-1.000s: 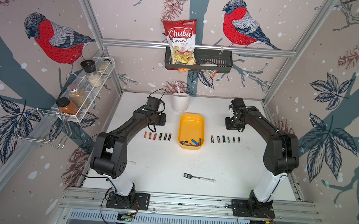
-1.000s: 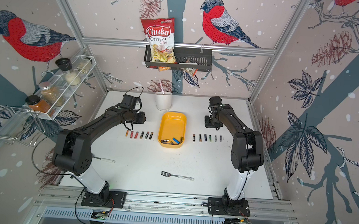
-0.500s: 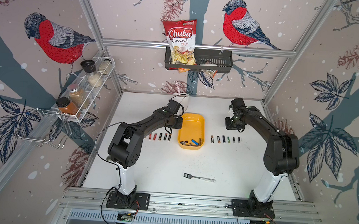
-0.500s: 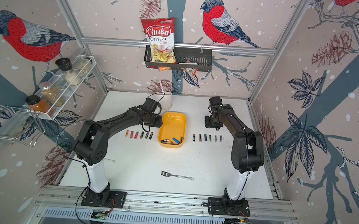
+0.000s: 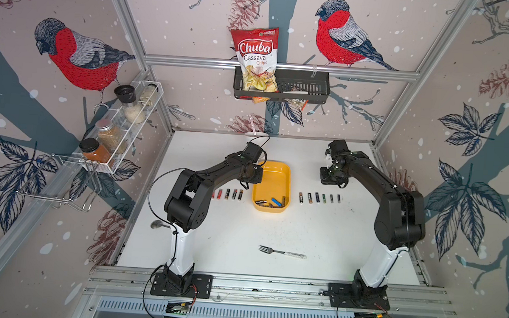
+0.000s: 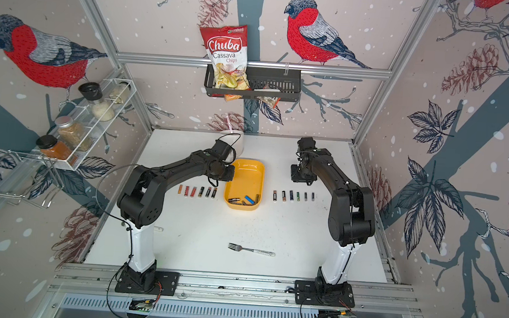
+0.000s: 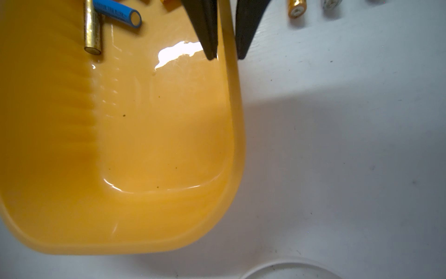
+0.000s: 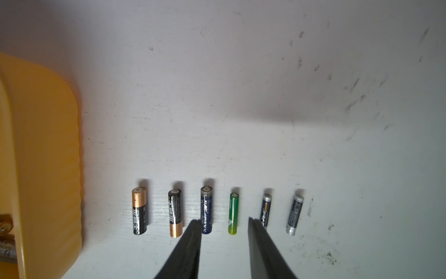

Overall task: Take the batteries out of the storage box
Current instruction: Adjust the battery in the storage box.

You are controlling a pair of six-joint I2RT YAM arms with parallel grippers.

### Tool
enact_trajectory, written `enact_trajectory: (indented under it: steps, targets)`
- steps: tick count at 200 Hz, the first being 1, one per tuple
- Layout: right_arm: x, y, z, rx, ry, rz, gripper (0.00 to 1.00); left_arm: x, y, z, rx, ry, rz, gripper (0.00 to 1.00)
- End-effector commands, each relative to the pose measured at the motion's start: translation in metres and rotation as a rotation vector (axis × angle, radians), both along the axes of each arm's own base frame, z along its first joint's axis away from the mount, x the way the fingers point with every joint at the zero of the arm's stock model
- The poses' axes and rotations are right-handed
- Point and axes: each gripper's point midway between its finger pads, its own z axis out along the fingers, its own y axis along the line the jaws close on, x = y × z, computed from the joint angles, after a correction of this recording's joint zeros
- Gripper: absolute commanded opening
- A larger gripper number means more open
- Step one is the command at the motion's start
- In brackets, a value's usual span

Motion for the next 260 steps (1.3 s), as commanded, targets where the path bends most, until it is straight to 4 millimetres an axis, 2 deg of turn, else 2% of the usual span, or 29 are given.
enact_trajectory:
  steps: [1,55,81,100,145,206,260]
  targets:
    - [0.002,0.001,0.004,0.01,-0.017,0.013,0.39,-0.006,0.002,-0.005,0.027,0.033,0.002,0.12]
    - [0.002,0.001,0.006,0.015,-0.019,0.014,0.39,-0.004,0.003,-0.004,0.04,0.049,0.018,0.01]
    - [0.004,0.001,0.01,0.018,-0.024,0.012,0.39,-0.009,-0.006,-0.003,0.004,0.128,0.007,0.0]
    - [0.007,0.003,0.017,0.024,-0.033,0.012,0.39,-0.013,-0.016,0.0,-0.085,0.189,-0.003,0.0]
    - [0.014,0.006,0.031,0.034,-0.057,0.009,0.39,-0.017,-0.03,0.027,-0.236,0.277,-0.018,0.0]
    - [0.017,0.008,0.042,0.051,-0.075,-0.007,0.39,-0.029,-0.027,0.046,-0.358,0.455,-0.004,0.0]
    - [0.02,0.006,0.048,0.056,-0.084,-0.013,0.39,-0.038,-0.033,0.073,-0.582,0.55,-0.02,0.0]
